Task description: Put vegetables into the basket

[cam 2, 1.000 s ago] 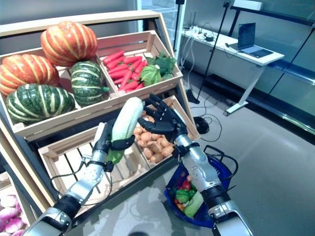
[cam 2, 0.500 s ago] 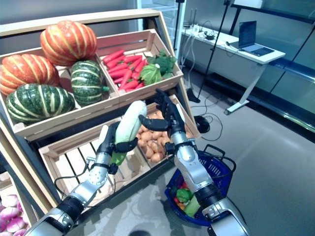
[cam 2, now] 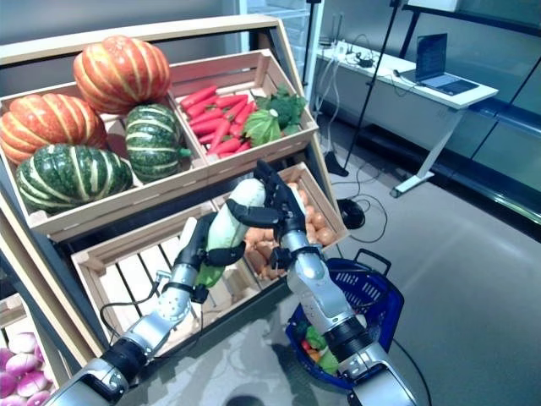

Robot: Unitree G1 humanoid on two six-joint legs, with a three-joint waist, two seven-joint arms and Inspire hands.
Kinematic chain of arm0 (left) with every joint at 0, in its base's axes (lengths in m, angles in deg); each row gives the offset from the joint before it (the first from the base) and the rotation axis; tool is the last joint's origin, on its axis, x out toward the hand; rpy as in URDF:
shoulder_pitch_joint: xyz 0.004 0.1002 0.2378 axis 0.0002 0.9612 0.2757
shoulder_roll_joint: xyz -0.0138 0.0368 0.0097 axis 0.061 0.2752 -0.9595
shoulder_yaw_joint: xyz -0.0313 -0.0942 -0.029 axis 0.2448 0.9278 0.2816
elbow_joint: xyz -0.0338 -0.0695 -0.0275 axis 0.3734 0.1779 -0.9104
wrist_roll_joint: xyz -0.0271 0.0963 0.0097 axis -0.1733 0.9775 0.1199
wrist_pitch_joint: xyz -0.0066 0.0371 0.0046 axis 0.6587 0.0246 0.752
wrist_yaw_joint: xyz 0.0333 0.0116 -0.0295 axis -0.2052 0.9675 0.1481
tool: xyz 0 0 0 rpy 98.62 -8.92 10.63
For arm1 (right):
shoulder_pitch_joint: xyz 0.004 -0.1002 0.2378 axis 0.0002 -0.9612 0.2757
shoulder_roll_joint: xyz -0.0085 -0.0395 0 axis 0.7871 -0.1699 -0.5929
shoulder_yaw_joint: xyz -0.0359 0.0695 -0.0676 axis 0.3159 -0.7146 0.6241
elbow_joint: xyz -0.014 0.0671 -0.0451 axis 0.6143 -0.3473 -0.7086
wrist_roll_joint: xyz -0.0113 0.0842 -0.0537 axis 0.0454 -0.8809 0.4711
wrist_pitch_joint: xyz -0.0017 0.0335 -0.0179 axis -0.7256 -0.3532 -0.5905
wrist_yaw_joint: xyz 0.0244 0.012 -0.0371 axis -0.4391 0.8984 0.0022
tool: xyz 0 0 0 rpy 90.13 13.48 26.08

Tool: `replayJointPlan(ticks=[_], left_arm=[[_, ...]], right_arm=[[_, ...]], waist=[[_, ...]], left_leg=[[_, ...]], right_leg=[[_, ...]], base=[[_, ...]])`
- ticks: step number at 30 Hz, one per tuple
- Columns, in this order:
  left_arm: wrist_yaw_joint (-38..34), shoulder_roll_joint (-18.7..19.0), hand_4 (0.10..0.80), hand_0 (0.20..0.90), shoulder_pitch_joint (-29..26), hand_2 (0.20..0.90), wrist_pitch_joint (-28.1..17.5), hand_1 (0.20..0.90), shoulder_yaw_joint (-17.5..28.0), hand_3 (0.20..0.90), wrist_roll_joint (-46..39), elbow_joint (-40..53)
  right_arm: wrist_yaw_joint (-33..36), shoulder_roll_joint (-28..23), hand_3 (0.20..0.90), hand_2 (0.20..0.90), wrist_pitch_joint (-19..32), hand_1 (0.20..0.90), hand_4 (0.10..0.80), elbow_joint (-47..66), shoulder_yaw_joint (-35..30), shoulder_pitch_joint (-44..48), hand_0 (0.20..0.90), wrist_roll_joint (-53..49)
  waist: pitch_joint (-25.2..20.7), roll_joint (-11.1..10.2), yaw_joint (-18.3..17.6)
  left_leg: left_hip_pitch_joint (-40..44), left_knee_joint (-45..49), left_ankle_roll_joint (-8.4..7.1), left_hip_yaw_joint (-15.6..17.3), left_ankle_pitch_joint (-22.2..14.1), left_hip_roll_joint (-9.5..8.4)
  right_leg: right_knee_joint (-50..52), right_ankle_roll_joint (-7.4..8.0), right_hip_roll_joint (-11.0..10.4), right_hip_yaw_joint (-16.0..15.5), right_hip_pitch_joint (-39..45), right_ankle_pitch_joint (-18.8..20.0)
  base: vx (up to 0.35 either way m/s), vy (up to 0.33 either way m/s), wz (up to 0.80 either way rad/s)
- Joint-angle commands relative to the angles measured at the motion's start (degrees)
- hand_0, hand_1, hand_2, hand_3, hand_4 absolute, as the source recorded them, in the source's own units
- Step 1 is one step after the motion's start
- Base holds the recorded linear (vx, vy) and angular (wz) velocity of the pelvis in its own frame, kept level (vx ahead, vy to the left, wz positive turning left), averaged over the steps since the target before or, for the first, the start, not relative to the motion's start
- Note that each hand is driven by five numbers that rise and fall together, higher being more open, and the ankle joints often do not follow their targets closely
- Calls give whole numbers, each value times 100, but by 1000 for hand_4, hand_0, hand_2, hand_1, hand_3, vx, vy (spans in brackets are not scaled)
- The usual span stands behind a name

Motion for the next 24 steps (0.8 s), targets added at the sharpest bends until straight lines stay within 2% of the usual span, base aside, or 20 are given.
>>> replayJointPlan(ticks=[1,4,11,12,13,14,24], left_arm=[[-85,-6,400,300,-909,300,-725,300,85,300,-1,396],[7,10,400,300,-949,300,-772,300,63,300,-37,349],[107,56,400,300,-995,300,-863,300,-6,300,-61,321],[114,60,400,300,-999,300,-868,300,-9,300,-66,315],[139,72,400,300,-1010,300,-875,300,-13,300,-79,305],[153,82,400,300,-1043,300,-871,300,-44,300,-99,288],[221,75,400,300,-1053,300,-809,300,-139,300,-98,259]], right_arm=[[-687,284,900,900,169,900,800,-12,-178,678,900,-772],[-975,324,900,900,-101,900,800,-246,-151,719,900,-1144],[-1505,201,900,900,-538,900,800,-643,-82,913,900,-1314],[-1523,193,686,686,-533,686,657,-653,-82,925,686,-1345],[-1576,175,512,512,-528,512,541,-677,-94,958,512,-1446],[-1661,169,300,300,-524,300,400,-705,-107,1061,300,-1685],[-1695,205,300,300,-138,300,400,-701,-254,1171,300,-1749]], waist=[[-217,-12,47],[-240,-24,80],[-286,-63,119],[-286,-65,119],[-283,-70,122],[-281,-72,127],[-298,-61,115]], left_leg=[[159,12,475,28,-489,-489],[158,22,459,14,-482,-482],[156,12,436,-10,-476,-473],[156,12,435,-10,-476,-473],[156,15,434,-16,-477,-471],[149,21,427,-20,-475,-467],[146,20,429,-53,-492,-470]], right_leg=[[13,-606,508,132,-252,194],[14,-607,497,98,-234,194],[3,-596,475,46,-224,209],[4,-596,475,45,-224,209],[7,-596,474,42,-224,211],[11,-593,469,41,-228,211],[9,-590,475,102,-243,207]], base=[[0,0,0],[4,-4,1],[1,-2,1],[0,0,0],[0,0,0],[0,0,0],[0,0,0]])
